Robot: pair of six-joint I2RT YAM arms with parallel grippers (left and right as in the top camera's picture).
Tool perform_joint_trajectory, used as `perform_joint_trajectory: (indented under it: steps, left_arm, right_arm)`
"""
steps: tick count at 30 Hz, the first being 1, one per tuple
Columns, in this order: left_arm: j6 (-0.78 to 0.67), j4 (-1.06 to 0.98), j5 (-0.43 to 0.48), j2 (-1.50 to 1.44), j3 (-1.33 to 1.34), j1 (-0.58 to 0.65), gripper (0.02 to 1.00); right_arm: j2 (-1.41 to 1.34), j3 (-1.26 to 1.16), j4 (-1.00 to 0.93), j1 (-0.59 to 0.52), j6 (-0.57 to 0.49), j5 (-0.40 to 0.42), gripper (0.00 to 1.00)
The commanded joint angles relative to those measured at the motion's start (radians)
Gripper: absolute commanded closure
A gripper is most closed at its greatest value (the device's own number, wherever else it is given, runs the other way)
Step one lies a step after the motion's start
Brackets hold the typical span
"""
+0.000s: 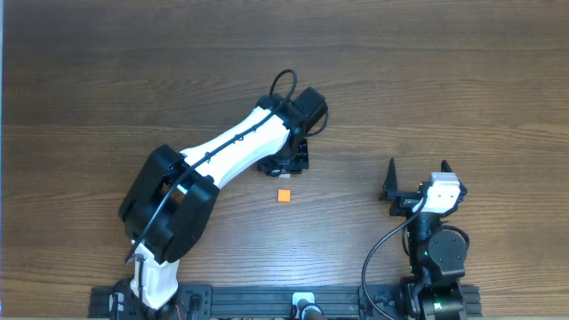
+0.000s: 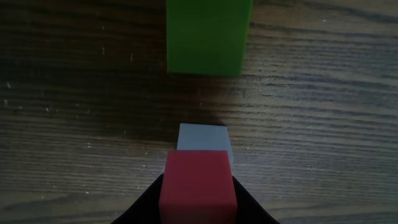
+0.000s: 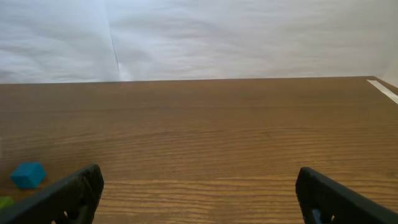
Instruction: Stack Cubes
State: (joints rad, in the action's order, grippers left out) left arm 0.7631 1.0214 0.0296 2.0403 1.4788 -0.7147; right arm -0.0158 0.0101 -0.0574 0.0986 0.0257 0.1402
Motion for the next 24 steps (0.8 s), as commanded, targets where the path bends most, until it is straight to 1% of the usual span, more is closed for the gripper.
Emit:
perform_joint_trajectory:
  steps: [1, 14, 17, 24]
  left_arm:
    - [0.006, -0.008, 0.007, 0.021, 0.016, 0.005, 0.726]
    - [0.003, -0.007, 0.011, 0.021, 0.016, 0.005, 0.722]
    - [0.003, -0.007, 0.014, 0.021, 0.016, 0.005, 0.689]
    - [0.003, -0.008, 0.014, 0.021, 0.016, 0.005, 0.645]
  right_arm:
    - [0.01, -0.005, -0.003, -0.005, 0.003, 0.0, 0.007]
    - [0.01, -0.005, -0.003, -0.005, 0.002, -0.001, 0.009]
    - [0.01, -0.005, -0.003, -0.005, 0.003, 0.0, 0.007]
    - [0.01, -0.005, -0.003, -0.005, 0.002, 0.0, 0.007]
